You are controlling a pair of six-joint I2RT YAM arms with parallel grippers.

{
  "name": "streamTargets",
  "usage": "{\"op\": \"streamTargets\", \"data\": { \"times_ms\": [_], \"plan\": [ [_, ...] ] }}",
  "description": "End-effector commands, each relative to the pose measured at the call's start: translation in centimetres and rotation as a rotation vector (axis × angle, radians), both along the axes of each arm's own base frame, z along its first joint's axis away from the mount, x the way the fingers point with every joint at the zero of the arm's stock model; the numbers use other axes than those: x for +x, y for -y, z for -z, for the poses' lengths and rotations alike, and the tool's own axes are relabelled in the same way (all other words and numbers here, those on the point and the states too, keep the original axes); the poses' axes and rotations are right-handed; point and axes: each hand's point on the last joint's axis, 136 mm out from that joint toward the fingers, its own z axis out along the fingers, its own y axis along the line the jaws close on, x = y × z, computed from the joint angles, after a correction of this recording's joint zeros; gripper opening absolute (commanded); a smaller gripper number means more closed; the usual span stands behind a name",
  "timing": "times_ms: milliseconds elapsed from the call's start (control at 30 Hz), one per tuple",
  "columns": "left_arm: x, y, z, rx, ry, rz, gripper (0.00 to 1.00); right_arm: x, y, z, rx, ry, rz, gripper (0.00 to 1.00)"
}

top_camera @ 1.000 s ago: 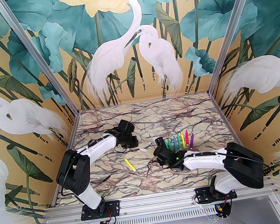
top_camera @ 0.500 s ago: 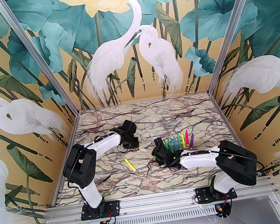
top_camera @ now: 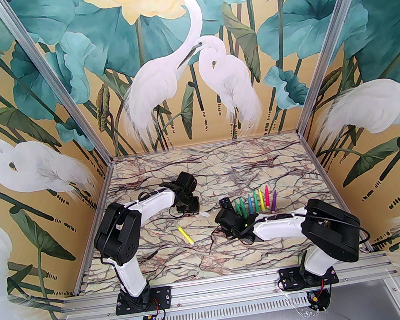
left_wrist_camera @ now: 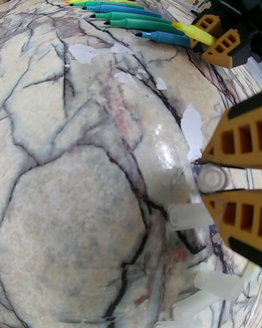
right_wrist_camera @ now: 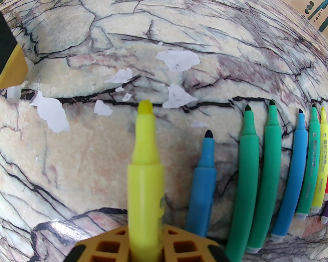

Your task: Open the pen caps

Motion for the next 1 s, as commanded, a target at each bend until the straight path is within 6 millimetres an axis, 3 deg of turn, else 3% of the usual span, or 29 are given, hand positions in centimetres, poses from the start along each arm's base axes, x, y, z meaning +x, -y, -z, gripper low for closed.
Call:
{"op": "streamTargets", "data": {
  "times_ms": [0,267,733,833,967],
  "plan": [
    [0.0,0.1,0.3,0.032,-0.003,0.021,0.15,0.6,0.2,-0.1,-0.013,0.007,0.034,0.24],
    [-0.2,0.2,0.1,0.021,-0.001,0.026,0.22,0.5,0.4,-0.2,-0.021,0.006,0.037,0.26],
    [-0.6,0.0,-1.1,0.004,0.022,0.025,0.3,0.3,0.3,-2.7,0.011,0.039,0.014,0.33],
    [-0.5,0.0,-1.8,-0.009,0.044,0.023,0.31,0.0,-0.1,-3.2,0.015,0.046,-0.008,0.34],
    [-0.5,0.1,-3.9,-0.054,0.103,0.018,0.39,-0.7,-1.5,-4.2,0.029,0.06,-0.072,0.36]
  ]
}}
